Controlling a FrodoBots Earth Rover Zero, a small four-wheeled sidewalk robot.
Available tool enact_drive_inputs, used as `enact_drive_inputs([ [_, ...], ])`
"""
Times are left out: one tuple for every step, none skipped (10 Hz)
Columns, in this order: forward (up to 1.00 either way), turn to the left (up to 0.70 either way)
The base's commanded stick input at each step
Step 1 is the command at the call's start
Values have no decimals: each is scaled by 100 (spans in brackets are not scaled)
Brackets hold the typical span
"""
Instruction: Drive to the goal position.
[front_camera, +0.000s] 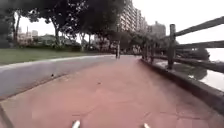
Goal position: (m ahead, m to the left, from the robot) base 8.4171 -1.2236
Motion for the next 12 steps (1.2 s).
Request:
enact_drive_inputs([
  [100,0],
  [100,0],
  [100,0],
  [100,0],
  [100,0],
  [100,0],
  [100,0],
  [100,0],
  [100,0],
  [100,0],
  [100,0],
  [100,-2],
])
